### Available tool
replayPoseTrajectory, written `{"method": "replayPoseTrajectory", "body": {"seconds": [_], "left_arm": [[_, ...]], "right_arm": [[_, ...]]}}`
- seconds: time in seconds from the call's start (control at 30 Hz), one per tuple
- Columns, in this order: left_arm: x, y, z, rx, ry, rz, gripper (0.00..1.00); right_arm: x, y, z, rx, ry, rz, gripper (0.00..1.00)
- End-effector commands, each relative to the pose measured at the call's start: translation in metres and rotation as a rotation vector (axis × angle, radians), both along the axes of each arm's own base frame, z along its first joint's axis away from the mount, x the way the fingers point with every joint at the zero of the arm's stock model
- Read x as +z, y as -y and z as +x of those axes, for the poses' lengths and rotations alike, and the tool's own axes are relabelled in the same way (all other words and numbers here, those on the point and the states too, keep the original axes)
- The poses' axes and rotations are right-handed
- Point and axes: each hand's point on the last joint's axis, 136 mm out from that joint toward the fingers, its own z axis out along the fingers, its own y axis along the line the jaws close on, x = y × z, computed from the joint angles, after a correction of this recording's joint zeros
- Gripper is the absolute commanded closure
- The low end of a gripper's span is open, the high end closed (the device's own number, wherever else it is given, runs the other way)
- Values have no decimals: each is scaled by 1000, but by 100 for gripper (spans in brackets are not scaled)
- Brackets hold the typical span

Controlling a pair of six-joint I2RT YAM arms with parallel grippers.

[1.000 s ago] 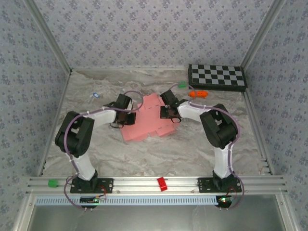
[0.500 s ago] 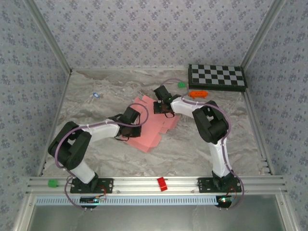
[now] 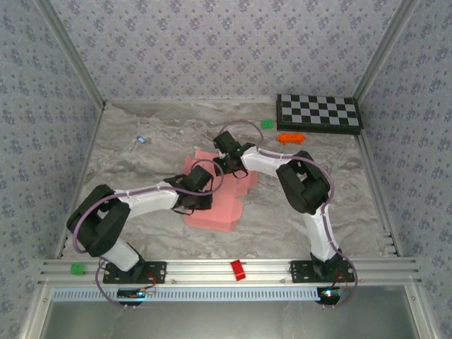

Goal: Fold the paper box

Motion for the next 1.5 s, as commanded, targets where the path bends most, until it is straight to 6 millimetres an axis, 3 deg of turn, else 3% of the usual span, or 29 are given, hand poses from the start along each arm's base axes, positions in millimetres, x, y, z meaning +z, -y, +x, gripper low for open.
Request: {"method": "replayPoseTrajectory", "body": {"seconds": [0.0,0.2,0.33,0.47,0.73,1.03,1.47], "left_arm": [[45,2,29,10,113,-12,86],[73,-11,73,42,183,-21,75],[81,-20,105,63,202,-12,69],[82,-20,135,71,188,-40,63],[65,-30,181,121,136,7,50],[36,-41,205,132,52,-5,50],[15,-34,207,90,-19,-48,52]], "right_arm": [[32,1,-9,27,2,20,98],[40,24,-6,-56,10,38,97],[36,34,-8,-83,0,72,97],[27,35,-11,-91,-23,89,99],[3,35,-18,-106,-78,87,100],[-14,40,-21,-113,-109,57,100],[-22,40,-21,-118,-130,46,100]]}}
